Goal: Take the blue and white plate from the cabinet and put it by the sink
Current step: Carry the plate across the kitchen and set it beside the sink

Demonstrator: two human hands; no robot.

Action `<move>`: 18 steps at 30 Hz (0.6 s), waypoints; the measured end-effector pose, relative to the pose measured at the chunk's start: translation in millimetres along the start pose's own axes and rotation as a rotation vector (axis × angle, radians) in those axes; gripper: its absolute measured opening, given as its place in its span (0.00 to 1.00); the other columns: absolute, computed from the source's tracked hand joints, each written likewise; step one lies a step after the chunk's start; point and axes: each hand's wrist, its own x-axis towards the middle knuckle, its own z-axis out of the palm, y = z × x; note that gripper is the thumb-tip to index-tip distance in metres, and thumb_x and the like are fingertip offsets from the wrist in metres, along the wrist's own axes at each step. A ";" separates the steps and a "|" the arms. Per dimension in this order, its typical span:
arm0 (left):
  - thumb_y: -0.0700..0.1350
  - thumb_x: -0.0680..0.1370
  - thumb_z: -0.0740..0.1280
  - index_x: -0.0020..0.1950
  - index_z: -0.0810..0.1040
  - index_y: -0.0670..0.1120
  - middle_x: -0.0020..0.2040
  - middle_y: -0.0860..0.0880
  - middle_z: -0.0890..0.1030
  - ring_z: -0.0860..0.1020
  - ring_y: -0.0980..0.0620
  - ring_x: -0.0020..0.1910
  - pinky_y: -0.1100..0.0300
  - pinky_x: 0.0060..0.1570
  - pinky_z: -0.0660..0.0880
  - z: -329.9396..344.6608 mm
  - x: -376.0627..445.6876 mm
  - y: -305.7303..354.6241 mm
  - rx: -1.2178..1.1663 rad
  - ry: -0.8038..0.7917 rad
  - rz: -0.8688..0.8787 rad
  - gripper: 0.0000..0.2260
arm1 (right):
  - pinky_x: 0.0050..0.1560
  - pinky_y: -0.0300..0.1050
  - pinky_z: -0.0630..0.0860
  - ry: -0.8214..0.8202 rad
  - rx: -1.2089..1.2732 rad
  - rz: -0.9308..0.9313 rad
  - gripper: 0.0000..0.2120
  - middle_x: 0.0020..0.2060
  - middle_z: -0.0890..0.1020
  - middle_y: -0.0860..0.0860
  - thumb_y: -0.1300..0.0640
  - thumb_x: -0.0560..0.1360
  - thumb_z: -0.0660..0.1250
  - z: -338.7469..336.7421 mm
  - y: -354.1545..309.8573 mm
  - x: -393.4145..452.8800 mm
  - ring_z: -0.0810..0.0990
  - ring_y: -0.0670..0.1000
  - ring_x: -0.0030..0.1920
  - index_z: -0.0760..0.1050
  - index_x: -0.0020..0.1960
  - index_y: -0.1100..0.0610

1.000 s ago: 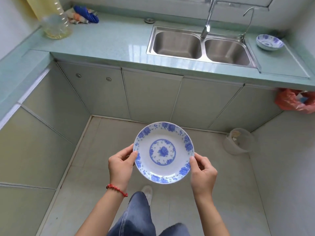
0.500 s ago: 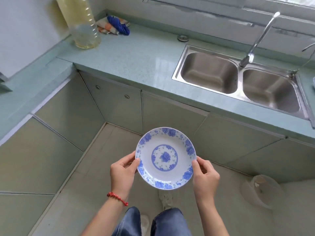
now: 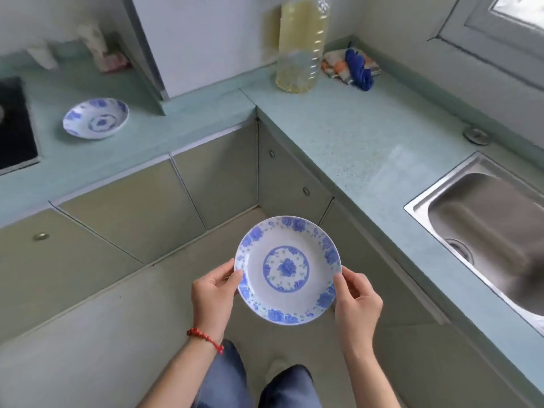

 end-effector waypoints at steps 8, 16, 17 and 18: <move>0.34 0.71 0.67 0.44 0.83 0.53 0.37 0.65 0.83 0.81 0.63 0.41 0.68 0.41 0.79 -20.2 67.3 14.7 0.013 0.151 0.025 0.14 | 0.35 0.27 0.72 -0.152 -0.011 -0.006 0.13 0.36 0.81 0.52 0.63 0.72 0.66 74.8 -7.5 40.6 0.77 0.41 0.34 0.79 0.39 0.44; 0.34 0.71 0.67 0.43 0.82 0.57 0.40 0.63 0.84 0.82 0.60 0.43 0.65 0.42 0.79 -17.2 178.0 48.5 0.030 0.039 0.038 0.16 | 0.36 0.27 0.73 -0.073 0.000 -0.011 0.14 0.38 0.82 0.51 0.62 0.72 0.66 153.9 -25.6 99.6 0.77 0.40 0.35 0.78 0.39 0.43; 0.34 0.71 0.67 0.42 0.82 0.58 0.41 0.62 0.84 0.82 0.59 0.44 0.65 0.42 0.79 -15.4 191.1 54.0 0.034 0.015 0.046 0.16 | 0.36 0.27 0.73 -0.053 0.002 -0.011 0.14 0.38 0.82 0.51 0.62 0.72 0.66 162.2 -27.7 105.3 0.77 0.40 0.35 0.78 0.39 0.42; 0.34 0.71 0.67 0.42 0.82 0.58 0.41 0.62 0.84 0.82 0.59 0.44 0.66 0.41 0.79 -13.1 203.6 58.9 0.037 -0.013 0.056 0.17 | 0.35 0.26 0.72 -0.031 0.002 -0.014 0.15 0.37 0.82 0.50 0.62 0.72 0.66 169.5 -30.3 110.9 0.77 0.40 0.34 0.78 0.39 0.42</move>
